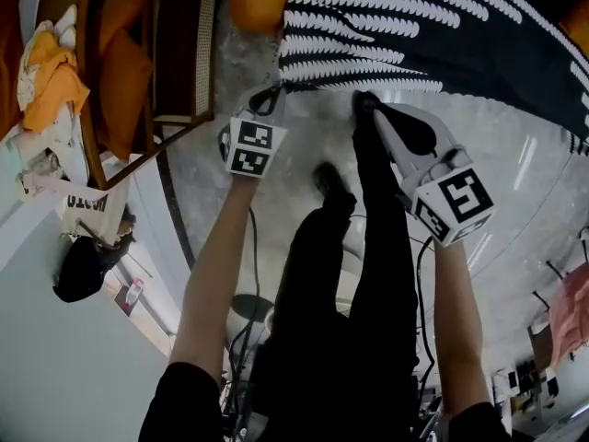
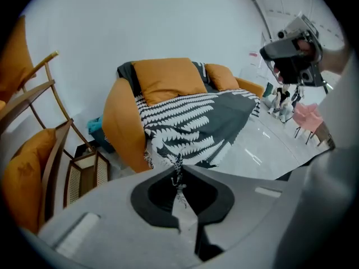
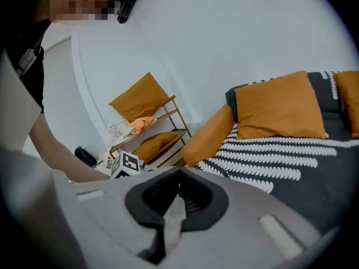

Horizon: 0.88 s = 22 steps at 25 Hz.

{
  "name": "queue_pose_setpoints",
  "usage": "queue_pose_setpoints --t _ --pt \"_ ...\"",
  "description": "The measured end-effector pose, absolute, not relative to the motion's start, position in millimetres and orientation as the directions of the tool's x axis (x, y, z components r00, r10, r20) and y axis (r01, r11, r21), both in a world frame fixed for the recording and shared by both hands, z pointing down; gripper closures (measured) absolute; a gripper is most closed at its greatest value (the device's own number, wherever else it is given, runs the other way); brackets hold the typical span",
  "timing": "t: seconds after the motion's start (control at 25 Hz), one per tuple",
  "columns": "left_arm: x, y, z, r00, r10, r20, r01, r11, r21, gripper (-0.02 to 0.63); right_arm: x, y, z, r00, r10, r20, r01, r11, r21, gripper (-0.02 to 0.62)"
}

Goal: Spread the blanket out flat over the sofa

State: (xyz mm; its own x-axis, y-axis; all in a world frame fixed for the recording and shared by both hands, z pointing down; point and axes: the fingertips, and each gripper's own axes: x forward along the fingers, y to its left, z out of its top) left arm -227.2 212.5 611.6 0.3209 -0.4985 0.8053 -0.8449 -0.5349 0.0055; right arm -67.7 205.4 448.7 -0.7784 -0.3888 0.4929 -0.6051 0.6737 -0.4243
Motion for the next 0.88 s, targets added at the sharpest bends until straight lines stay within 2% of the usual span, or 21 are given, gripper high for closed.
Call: queue_pose_setpoints --t 0.48,0.88 --pt "-248 216 751 0.261 -0.326 0.909 -0.793 -0.610 0.009 0.591 -85 169 530 -0.792 -0.393 0.468 -0.602 0.629 -0.491 0.593" --pt "-253 198 852 0.263 -0.309 0.914 -0.774 -0.633 0.009 0.591 -92 161 591 -0.816 -0.390 0.426 -0.570 0.667 -0.480 0.594"
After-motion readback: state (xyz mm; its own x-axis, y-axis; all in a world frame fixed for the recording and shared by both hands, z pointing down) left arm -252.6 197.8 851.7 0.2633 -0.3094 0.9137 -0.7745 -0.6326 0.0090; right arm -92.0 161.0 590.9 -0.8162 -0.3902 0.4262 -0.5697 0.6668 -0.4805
